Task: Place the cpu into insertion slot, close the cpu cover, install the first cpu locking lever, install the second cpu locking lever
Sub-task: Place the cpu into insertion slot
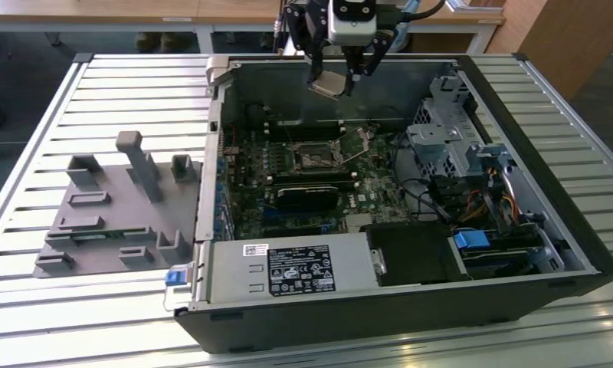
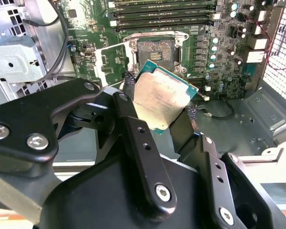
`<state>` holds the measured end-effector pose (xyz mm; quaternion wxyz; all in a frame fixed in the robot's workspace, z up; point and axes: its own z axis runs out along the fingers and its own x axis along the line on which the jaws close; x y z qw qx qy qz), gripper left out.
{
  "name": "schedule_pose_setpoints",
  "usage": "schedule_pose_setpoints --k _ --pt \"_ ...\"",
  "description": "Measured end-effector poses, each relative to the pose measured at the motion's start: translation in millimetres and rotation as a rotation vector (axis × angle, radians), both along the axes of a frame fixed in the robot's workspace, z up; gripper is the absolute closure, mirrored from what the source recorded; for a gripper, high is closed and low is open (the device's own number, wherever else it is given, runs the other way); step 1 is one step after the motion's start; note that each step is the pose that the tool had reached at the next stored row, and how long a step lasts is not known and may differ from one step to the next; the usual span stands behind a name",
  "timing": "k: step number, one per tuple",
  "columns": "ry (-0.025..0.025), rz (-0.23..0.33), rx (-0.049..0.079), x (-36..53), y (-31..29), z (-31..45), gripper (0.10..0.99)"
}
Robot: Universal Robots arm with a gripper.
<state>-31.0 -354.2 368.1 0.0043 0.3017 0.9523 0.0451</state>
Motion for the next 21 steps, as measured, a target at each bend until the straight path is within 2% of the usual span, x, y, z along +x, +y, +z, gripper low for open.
schedule_pose_setpoints --k 21 --pt "-0.0001 -0.078 0.000 0.0 0.0 -0.1 0.545"
